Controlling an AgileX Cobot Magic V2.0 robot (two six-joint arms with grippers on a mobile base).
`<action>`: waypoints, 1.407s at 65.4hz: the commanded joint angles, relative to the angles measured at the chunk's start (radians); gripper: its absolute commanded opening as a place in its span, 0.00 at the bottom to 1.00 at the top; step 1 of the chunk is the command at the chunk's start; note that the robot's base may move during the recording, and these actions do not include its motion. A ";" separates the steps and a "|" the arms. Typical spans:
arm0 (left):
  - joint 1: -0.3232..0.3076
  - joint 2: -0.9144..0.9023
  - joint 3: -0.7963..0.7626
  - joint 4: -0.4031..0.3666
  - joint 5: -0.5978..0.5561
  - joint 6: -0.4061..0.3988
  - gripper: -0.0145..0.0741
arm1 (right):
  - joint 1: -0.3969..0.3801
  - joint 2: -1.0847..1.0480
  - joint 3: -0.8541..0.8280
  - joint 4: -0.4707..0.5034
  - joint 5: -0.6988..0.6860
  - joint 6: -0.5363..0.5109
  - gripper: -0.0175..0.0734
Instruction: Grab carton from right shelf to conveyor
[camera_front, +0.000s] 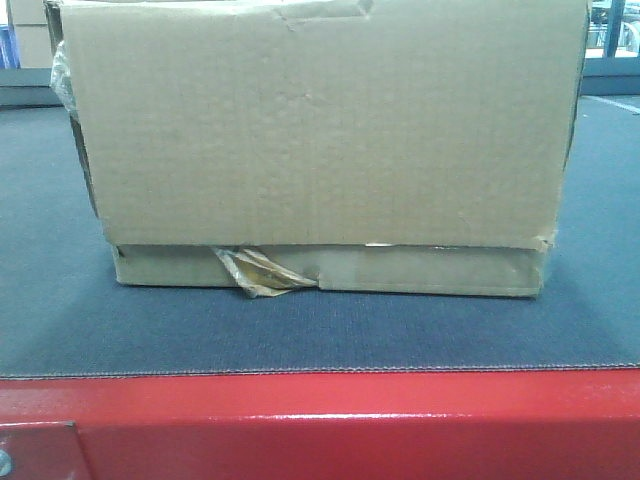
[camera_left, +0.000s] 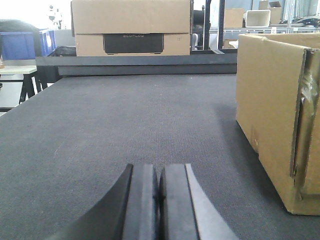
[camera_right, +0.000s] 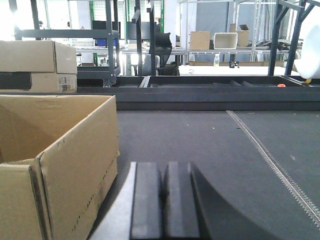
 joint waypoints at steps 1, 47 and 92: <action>0.002 -0.004 -0.001 0.000 -0.025 0.001 0.16 | 0.000 -0.006 0.004 -0.004 -0.023 -0.003 0.11; 0.002 -0.004 -0.001 0.000 -0.025 0.001 0.16 | -0.145 -0.037 0.175 0.205 -0.105 -0.292 0.11; 0.002 -0.004 -0.001 0.000 -0.025 0.001 0.16 | -0.100 -0.066 0.398 0.224 -0.322 -0.292 0.11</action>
